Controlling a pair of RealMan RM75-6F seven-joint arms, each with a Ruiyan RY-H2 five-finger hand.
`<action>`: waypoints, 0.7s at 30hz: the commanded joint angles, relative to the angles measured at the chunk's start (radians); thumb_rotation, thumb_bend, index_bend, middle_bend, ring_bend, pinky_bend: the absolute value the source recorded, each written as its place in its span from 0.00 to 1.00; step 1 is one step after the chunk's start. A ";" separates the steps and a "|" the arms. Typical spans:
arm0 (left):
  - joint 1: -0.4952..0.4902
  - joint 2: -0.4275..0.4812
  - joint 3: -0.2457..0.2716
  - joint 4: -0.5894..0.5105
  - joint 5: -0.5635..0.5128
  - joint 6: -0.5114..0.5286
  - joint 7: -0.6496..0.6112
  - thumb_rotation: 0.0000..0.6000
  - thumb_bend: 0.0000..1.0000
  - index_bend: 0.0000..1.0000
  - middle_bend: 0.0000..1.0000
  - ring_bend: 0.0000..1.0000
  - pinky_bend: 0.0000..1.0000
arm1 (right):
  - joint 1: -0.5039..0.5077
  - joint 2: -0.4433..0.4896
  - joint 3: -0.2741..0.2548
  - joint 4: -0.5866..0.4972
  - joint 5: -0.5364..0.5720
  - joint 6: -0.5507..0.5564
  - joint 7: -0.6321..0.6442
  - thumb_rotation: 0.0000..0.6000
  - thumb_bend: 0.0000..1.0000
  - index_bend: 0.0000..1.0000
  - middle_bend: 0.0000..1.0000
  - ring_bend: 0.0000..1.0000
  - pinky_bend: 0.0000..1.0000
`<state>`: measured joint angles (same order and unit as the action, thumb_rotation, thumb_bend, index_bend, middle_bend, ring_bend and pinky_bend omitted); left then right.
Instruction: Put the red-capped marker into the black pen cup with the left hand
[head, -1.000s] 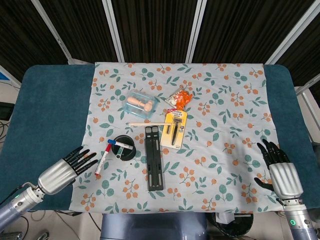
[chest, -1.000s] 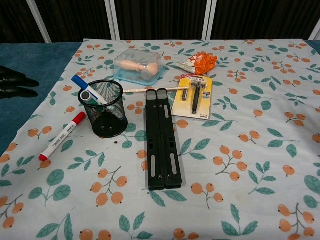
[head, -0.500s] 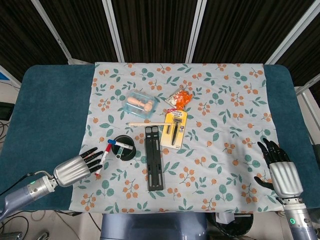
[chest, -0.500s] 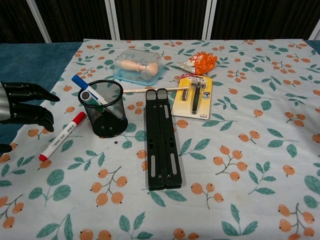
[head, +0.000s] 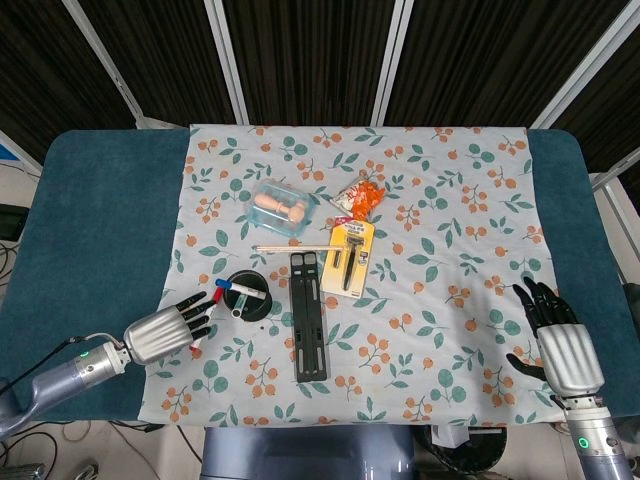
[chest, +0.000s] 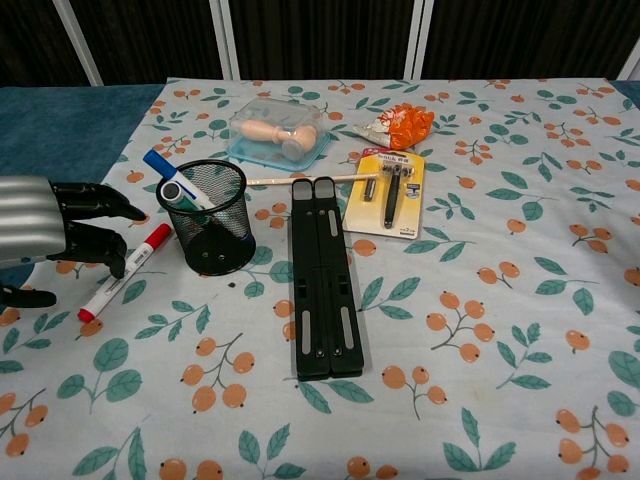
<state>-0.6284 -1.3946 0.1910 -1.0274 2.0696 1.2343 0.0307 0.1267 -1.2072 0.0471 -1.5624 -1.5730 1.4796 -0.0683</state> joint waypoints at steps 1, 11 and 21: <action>-0.008 -0.017 0.003 0.017 -0.008 0.003 -0.004 1.00 0.21 0.34 0.32 0.07 0.12 | 0.000 0.000 0.000 0.000 0.000 0.000 0.001 1.00 0.13 0.00 0.00 0.00 0.18; -0.022 -0.053 0.007 0.049 -0.034 0.008 -0.014 1.00 0.21 0.37 0.35 0.07 0.12 | 0.000 0.000 0.001 -0.002 0.003 -0.002 0.004 1.00 0.14 0.00 0.00 0.00 0.18; -0.030 -0.088 0.021 0.083 -0.044 0.013 -0.010 1.00 0.21 0.38 0.36 0.08 0.12 | 0.000 0.001 0.000 -0.006 0.004 -0.003 0.004 1.00 0.15 0.00 0.00 0.00 0.18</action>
<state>-0.6582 -1.4813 0.2119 -0.9456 2.0266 1.2468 0.0204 0.1269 -1.2065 0.0471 -1.5682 -1.5687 1.4766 -0.0641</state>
